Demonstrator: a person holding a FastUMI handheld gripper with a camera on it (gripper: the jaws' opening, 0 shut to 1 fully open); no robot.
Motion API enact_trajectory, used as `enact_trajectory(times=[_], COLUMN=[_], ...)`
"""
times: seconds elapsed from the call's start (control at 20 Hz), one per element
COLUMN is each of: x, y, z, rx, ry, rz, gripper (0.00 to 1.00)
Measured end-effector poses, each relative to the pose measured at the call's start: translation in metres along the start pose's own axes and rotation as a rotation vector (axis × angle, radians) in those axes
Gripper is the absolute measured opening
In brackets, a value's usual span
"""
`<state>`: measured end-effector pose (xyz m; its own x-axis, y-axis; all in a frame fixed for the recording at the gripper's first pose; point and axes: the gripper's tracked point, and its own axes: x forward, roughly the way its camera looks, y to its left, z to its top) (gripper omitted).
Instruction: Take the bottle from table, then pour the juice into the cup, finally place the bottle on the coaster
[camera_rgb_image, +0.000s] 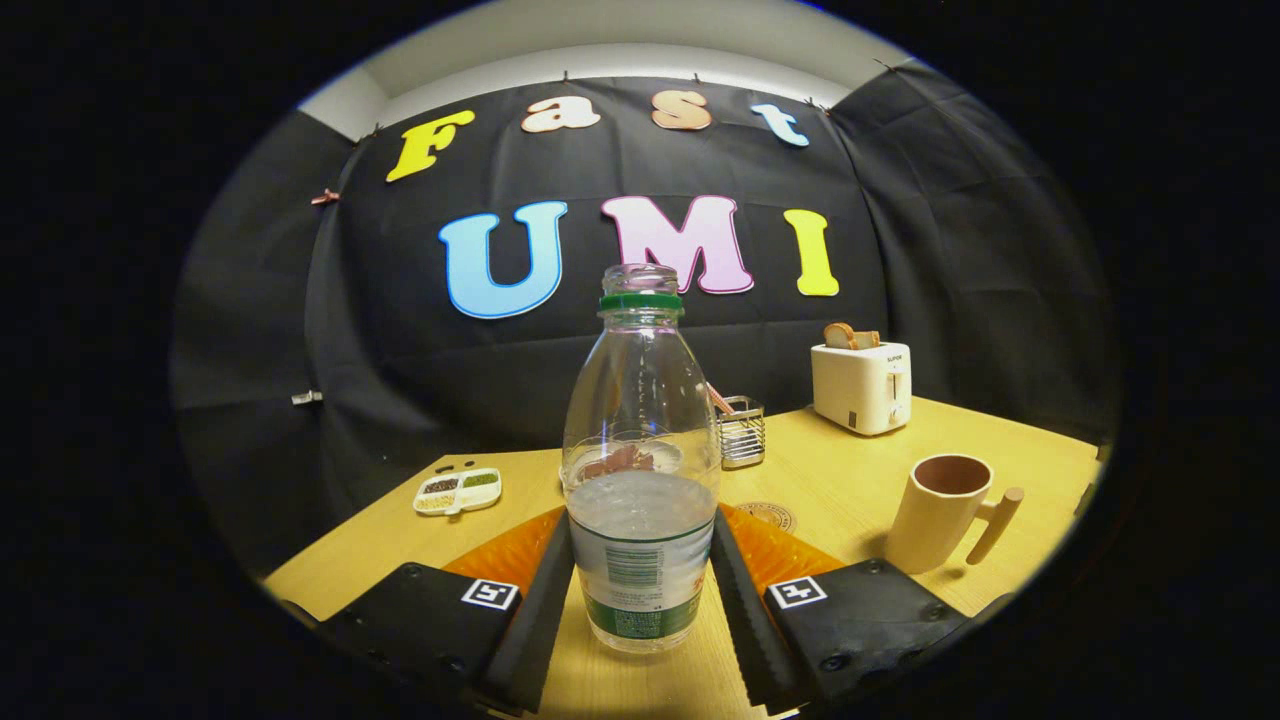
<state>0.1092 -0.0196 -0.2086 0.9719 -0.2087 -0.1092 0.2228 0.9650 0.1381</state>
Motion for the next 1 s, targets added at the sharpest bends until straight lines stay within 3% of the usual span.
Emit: enact_trajectory(times=[0.55,1.0], x=[0.004,0.012], y=[-0.033,-0.076], z=[0.030,0.021], rx=[0.371,0.718], ry=[0.063,0.106], rz=[-0.042,-0.125], gripper=[0.75,0.75])
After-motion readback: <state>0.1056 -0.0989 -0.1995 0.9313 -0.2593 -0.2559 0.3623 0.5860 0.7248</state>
